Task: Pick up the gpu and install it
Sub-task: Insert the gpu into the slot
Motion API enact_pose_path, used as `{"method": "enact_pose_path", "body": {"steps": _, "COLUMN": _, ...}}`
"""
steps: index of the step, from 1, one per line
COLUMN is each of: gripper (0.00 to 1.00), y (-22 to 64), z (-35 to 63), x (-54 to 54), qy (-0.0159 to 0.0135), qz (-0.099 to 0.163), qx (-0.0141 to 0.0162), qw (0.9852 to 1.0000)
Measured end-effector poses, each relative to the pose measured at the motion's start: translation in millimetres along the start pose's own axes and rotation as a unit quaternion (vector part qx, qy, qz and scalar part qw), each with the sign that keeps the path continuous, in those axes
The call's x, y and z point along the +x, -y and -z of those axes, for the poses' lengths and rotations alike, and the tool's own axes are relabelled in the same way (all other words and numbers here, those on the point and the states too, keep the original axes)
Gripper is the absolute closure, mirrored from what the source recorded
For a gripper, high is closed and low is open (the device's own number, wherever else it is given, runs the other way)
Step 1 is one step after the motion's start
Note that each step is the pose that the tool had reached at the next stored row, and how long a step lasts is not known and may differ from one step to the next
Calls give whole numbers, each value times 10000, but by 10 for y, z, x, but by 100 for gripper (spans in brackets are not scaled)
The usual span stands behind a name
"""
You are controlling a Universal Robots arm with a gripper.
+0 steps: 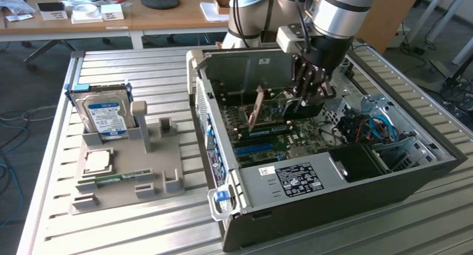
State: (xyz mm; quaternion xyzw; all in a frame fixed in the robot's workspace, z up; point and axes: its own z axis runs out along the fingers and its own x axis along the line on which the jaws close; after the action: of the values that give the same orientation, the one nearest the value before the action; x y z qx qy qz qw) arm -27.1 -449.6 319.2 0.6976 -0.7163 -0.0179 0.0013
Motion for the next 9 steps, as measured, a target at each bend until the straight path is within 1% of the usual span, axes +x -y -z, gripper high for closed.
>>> {"method": "enact_pose_path", "body": {"steps": 6, "gripper": 73, "y": -24, "z": -5, "x": 1, "qy": 2, "qz": 0, "qx": 1, "qw": 10000}}
{"method": "enact_pose_path", "body": {"steps": 9, "gripper": 73, "y": -25, "z": -5, "x": 19, "qy": 2, "qz": 1, "qx": 0, "qw": 10000}}
